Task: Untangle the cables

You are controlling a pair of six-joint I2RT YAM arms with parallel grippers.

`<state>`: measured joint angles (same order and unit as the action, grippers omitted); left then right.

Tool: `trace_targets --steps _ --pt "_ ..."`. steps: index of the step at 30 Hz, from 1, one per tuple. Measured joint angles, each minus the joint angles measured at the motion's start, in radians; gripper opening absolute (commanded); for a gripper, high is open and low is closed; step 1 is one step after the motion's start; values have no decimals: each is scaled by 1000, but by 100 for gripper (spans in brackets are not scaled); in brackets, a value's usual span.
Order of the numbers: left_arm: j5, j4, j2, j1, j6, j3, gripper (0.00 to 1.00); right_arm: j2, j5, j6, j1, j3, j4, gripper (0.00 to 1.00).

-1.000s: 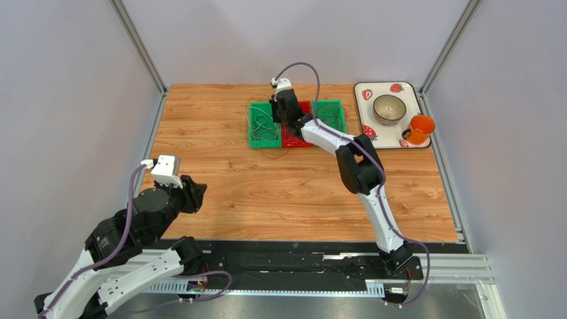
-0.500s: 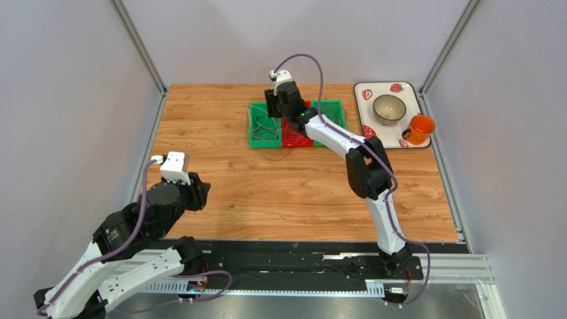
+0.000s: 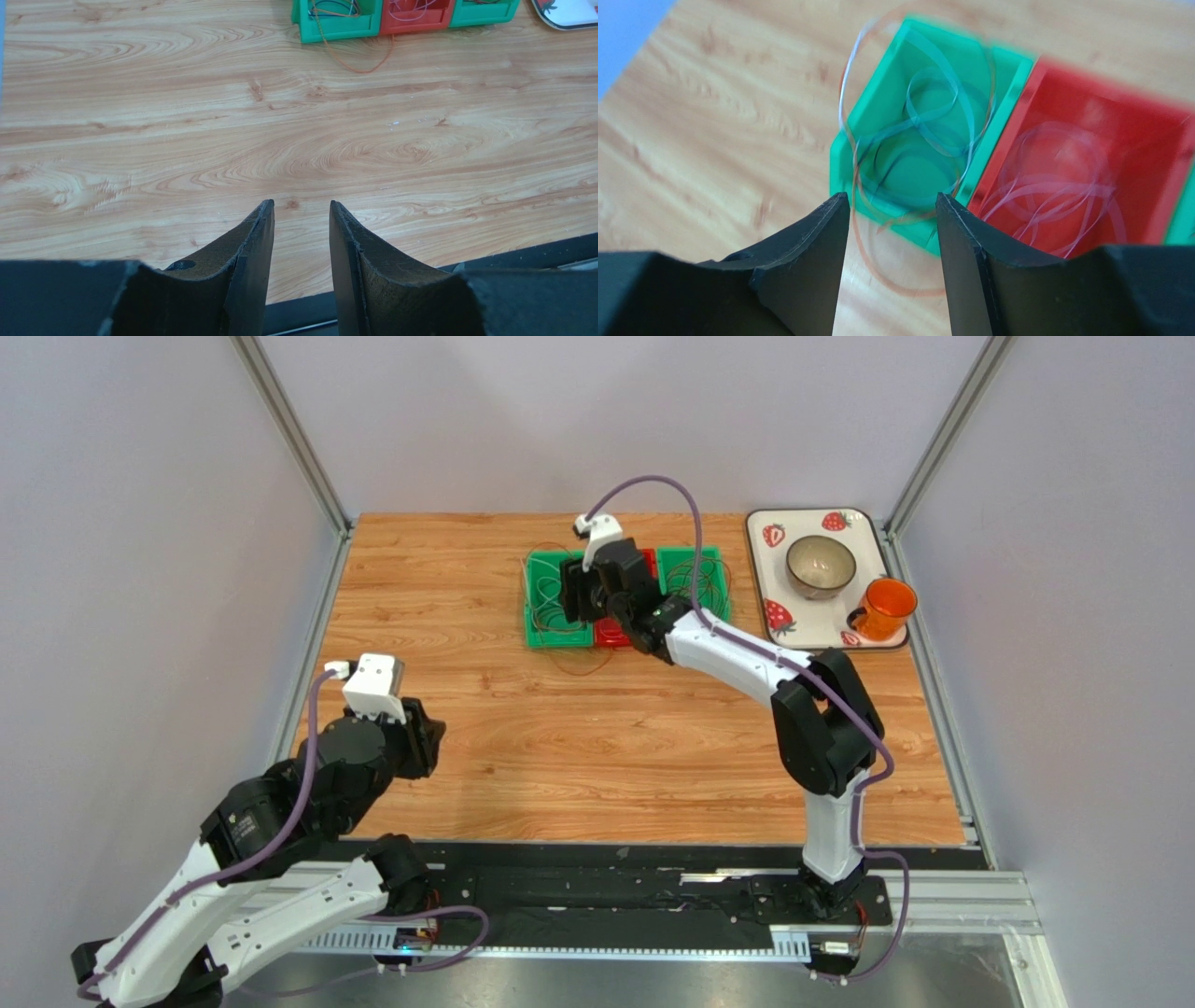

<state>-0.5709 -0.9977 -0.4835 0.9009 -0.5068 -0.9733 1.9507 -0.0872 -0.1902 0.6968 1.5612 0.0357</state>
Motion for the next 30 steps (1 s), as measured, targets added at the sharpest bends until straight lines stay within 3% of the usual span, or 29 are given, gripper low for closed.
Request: trace_targets --steps 5,12,30 --pt "-3 0 0 0 0 0 43 -26 6 -72 68 -149 10 50" --pt "-3 0 1 0 0 0 43 -14 -5 -105 161 -159 35 49" --pt "-2 0 21 0 0 0 43 241 -128 -93 151 57 165 46"
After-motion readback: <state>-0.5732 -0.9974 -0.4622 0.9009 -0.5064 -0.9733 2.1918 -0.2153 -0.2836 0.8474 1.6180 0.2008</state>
